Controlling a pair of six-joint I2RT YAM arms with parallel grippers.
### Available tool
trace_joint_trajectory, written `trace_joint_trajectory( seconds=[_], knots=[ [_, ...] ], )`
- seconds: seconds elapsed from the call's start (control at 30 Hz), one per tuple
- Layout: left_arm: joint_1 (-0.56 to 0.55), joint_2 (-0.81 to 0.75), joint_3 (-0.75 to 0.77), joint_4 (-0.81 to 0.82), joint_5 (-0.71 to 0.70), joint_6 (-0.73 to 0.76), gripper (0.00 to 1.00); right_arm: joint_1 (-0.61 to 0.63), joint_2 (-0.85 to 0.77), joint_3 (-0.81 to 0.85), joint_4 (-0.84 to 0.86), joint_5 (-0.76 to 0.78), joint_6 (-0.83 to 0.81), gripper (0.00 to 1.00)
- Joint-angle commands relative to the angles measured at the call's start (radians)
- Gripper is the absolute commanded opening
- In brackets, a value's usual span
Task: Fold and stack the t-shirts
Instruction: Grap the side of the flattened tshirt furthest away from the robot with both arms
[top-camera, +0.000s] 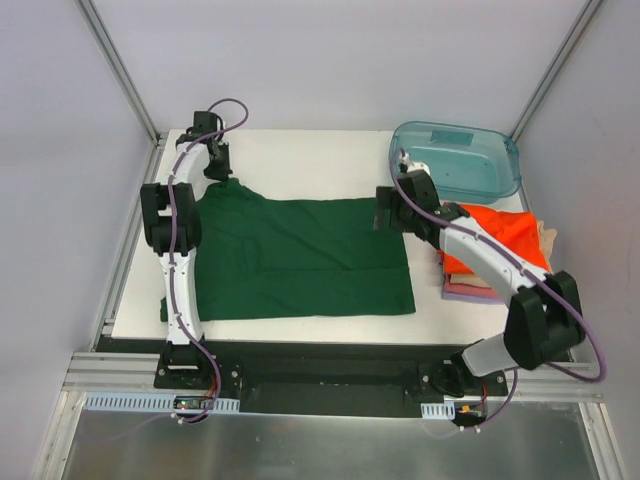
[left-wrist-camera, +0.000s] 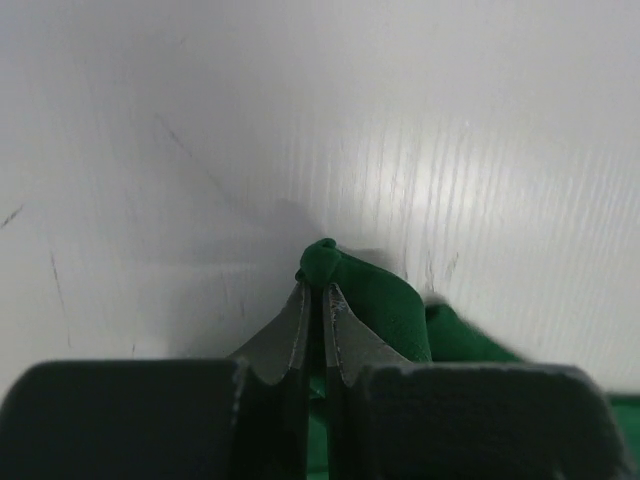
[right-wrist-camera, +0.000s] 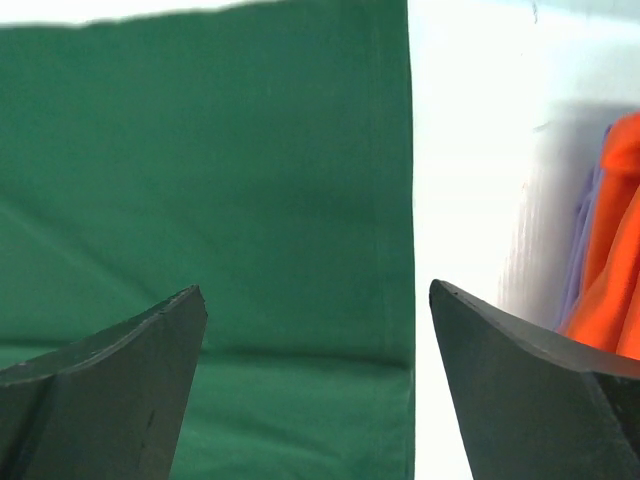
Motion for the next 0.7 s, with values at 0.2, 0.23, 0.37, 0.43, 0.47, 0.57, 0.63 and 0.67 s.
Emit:
trace_joint_trajectory(
  seconds=[0.2,0.23,0.37,0.43,0.47,0.57,0.63,0.67],
  knots=[
    [0.003,-0.366,-0.368,0.191,0.134,0.043,0.00,-0.030,0.399,0.427,-0.105,0.211,0.113,0.96],
    [0.003,-0.378,-0.395,0.194,0.137,0.043,0.00,-0.036,0.431,0.460,-0.108,0.213,0.128,0.96],
    [0.005,-0.455,-0.524,0.229,0.106,-0.044,0.00,-0.052,0.575,0.580,-0.124,0.215,0.148,0.99],
    [0.003,-0.496,-0.595,0.237,0.067,-0.086,0.00,-0.055,0.637,0.635,-0.130,0.235,0.146,0.96],
    [0.005,-0.519,-0.631,0.242,0.051,-0.110,0.00,-0.056,0.667,0.665,-0.141,0.246,0.146,0.95],
    [0.003,-0.585,-0.736,0.284,0.042,-0.156,0.00,-0.062,0.729,0.723,-0.144,0.252,0.147,0.92],
    [0.005,-0.630,-0.794,0.309,0.037,-0.172,0.00,-0.065,0.770,0.757,-0.130,0.271,0.139,0.91],
    [0.003,-0.640,-0.813,0.320,0.036,-0.175,0.00,-0.067,0.789,0.781,-0.138,0.263,0.134,0.90]
  ],
)
